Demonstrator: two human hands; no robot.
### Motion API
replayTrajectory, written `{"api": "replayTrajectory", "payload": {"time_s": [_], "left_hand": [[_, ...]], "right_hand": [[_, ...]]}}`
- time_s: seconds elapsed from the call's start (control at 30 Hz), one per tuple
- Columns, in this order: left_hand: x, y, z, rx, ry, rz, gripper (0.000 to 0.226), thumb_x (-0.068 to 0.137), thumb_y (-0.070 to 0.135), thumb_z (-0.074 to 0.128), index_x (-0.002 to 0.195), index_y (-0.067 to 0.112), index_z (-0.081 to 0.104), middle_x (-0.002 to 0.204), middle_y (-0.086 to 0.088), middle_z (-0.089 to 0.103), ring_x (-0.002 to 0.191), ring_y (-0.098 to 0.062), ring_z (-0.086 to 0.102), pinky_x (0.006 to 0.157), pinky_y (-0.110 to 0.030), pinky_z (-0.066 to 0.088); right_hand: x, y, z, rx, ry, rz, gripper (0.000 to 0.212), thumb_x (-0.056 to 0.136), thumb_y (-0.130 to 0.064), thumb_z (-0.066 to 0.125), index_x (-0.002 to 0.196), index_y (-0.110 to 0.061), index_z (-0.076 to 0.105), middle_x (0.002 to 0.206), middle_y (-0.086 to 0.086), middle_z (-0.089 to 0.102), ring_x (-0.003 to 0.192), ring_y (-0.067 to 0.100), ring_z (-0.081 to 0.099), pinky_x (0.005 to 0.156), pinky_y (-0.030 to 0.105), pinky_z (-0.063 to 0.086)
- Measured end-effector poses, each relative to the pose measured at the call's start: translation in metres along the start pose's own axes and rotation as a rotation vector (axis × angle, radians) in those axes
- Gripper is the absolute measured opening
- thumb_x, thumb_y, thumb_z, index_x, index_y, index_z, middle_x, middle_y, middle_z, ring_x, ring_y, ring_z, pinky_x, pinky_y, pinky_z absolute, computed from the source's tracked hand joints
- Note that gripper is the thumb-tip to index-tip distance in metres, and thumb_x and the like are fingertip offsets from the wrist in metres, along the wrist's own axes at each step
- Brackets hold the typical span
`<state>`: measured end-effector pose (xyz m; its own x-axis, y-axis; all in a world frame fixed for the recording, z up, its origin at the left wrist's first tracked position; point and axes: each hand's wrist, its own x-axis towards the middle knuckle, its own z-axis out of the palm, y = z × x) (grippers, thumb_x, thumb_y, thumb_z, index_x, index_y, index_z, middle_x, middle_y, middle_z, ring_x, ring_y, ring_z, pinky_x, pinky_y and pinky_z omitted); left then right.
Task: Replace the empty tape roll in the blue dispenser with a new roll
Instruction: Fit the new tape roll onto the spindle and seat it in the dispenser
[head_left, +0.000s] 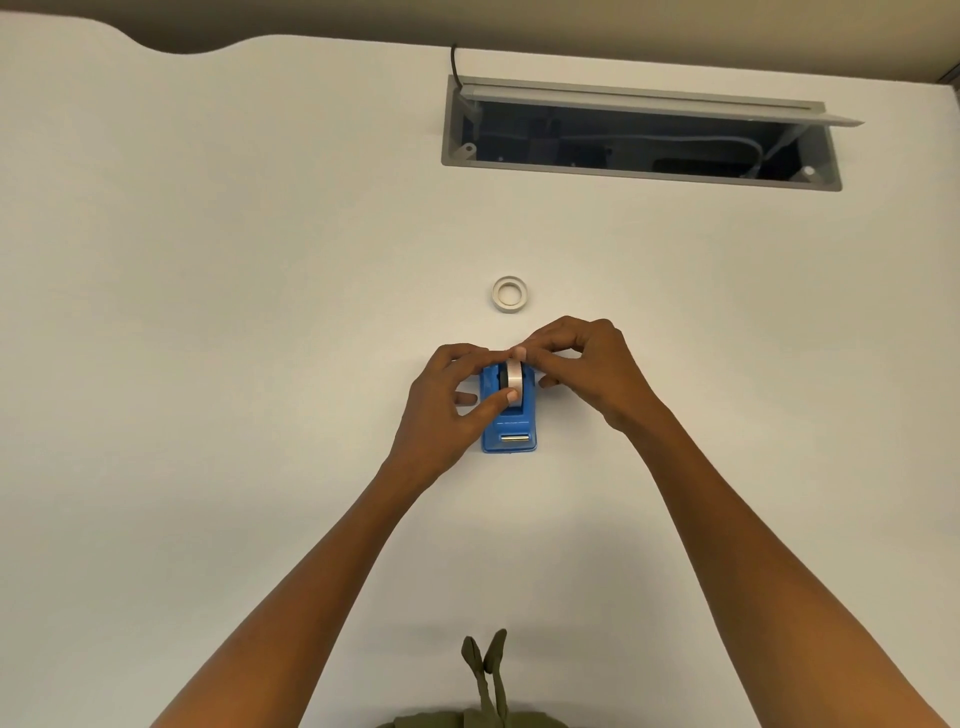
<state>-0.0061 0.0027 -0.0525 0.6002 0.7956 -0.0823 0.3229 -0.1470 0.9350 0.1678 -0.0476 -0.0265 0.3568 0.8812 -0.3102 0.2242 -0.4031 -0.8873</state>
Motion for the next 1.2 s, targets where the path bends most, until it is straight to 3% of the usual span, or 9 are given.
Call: {"api": "replayTrajectory", "payload": {"time_s": [0.17,0.33,0.53,0.63,0.8,0.93,1.03,1.2], "left_hand": [[0.0,-0.001,0.0,0.02,-0.007,-0.01,0.033,0.08,0.032,0.069,0.107,0.043,0.052,0.111,0.008,0.05,0.095,-0.004,0.055,0.07,-0.003,0.046],[0.0,0.0,0.0,0.002,-0.012,0.011,0.035,0.078,0.036,0.069,0.107,0.046,0.052,0.11,0.012,0.05,0.097,0.002,0.054,0.071,-0.004,0.047],[0.0,0.0,0.004,0.008,0.001,0.008,0.035,0.078,0.035,0.07,0.106,0.047,0.051,0.11,0.01,0.051,0.096,-0.001,0.055,0.07,-0.003,0.046],[0.0,0.0,0.003,-0.007,0.004,0.011,0.035,0.078,0.036,0.07,0.105,0.049,0.052,0.11,0.009,0.052,0.097,-0.001,0.055,0.071,-0.003,0.046],[-0.001,0.001,0.003,-0.031,0.009,0.013,0.039,0.077,0.034,0.07,0.103,0.055,0.05,0.111,0.006,0.053,0.099,-0.002,0.055,0.071,-0.005,0.047],[0.0,0.001,0.003,-0.038,0.013,0.013,0.04,0.078,0.029,0.072,0.102,0.053,0.052,0.11,0.004,0.053,0.098,0.0,0.055,0.071,-0.005,0.047],[0.0,0.001,0.003,-0.041,0.01,0.003,0.035,0.078,0.027,0.072,0.106,0.042,0.057,0.111,0.003,0.053,0.097,-0.001,0.056,0.07,-0.004,0.046],[0.001,0.0,0.002,-0.051,0.015,-0.012,0.033,0.078,0.025,0.072,0.106,0.036,0.059,0.11,0.005,0.052,0.097,0.003,0.055,0.069,-0.002,0.045]], "right_hand": [[-0.009,-0.006,-0.008,-0.112,0.018,-0.122,0.011,0.077,-0.022,0.075,0.088,-0.021,0.076,0.088,-0.004,0.07,0.084,0.008,0.064,0.069,0.022,0.051],[-0.014,-0.014,-0.009,-0.27,-0.038,-0.207,0.014,0.07,-0.014,0.08,0.084,-0.014,0.078,0.081,0.004,0.07,0.073,0.018,0.064,0.066,0.032,0.052],[-0.008,-0.02,-0.007,-0.419,-0.083,-0.26,0.009,0.075,-0.017,0.077,0.083,-0.013,0.077,0.08,0.003,0.073,0.07,0.014,0.065,0.071,0.033,0.056],[-0.008,-0.02,-0.007,-0.438,-0.084,-0.261,0.01,0.076,-0.017,0.076,0.085,-0.013,0.076,0.081,0.004,0.074,0.069,0.011,0.065,0.071,0.029,0.056],[-0.012,-0.021,-0.005,-0.428,-0.068,-0.255,0.008,0.077,-0.015,0.073,0.084,-0.014,0.076,0.079,0.004,0.075,0.062,0.003,0.06,0.064,0.012,0.048],[-0.013,-0.023,-0.005,-0.421,-0.061,-0.22,0.008,0.079,-0.013,0.07,0.084,-0.013,0.076,0.079,0.005,0.076,0.067,0.011,0.066,0.068,0.019,0.053],[-0.013,-0.024,-0.005,-0.418,-0.064,-0.202,0.007,0.08,-0.012,0.069,0.084,-0.012,0.075,0.076,0.005,0.075,0.067,0.014,0.068,0.069,0.027,0.056],[-0.012,-0.023,-0.003,-0.394,-0.051,-0.178,0.006,0.082,-0.013,0.069,0.084,-0.01,0.074,0.073,0.007,0.073,0.065,0.017,0.068,0.069,0.031,0.057]]}}
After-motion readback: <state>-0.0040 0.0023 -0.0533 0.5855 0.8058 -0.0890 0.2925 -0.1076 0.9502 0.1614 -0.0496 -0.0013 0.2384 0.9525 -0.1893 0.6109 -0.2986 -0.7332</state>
